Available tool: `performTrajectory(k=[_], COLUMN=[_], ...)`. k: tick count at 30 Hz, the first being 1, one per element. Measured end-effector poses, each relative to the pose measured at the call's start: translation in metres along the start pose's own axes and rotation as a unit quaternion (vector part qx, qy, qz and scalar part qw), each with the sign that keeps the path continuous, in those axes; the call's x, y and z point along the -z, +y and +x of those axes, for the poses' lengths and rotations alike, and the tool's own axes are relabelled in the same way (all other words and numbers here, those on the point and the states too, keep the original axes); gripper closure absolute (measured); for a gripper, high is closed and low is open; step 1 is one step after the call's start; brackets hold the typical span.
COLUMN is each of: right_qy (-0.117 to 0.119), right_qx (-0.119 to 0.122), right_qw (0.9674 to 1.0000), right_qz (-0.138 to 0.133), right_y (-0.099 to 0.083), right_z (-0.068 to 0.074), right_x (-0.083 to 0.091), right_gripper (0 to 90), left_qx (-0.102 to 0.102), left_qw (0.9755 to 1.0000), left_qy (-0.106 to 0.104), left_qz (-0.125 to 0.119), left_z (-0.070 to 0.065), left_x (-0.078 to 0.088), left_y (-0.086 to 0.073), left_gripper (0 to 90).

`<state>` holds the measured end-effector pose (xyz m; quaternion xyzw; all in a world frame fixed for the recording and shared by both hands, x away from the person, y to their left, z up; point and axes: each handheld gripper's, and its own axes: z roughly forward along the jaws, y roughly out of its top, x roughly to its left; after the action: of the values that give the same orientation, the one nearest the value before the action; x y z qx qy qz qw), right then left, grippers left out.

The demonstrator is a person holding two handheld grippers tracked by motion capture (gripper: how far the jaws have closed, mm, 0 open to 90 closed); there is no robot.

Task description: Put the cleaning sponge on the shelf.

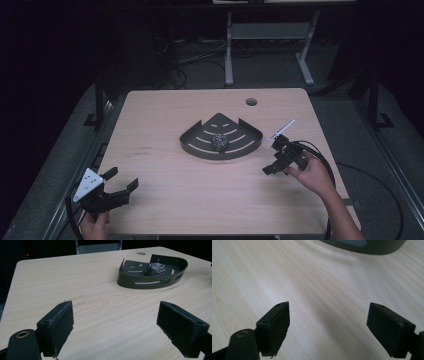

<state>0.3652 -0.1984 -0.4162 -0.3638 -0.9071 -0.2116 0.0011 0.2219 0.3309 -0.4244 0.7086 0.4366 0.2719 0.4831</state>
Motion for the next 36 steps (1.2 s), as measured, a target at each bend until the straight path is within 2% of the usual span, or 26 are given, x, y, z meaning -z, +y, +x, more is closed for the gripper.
performTrajectory(k=[21, 36], right_qy=[-0.005, -0.007], right_qx=[-0.022, -0.024], right_qw=[0.9997, 0.9995], right_qz=[-0.010, -0.022], right_y=[-0.039, -0.062], right_z=[-0.006, -0.004], right_x=[0.003, 0.003], right_gripper=[18.0, 18.0], left_qx=[0.000, -0.003], left_qw=[1.0000, 1.0000], left_qy=[-0.001, -0.003], left_qz=[0.002, 0.005], left_z=[-0.001, -0.002], left_x=[0.000, -0.002], left_y=[0.000, 0.000], left_gripper=[13.2, 13.2])
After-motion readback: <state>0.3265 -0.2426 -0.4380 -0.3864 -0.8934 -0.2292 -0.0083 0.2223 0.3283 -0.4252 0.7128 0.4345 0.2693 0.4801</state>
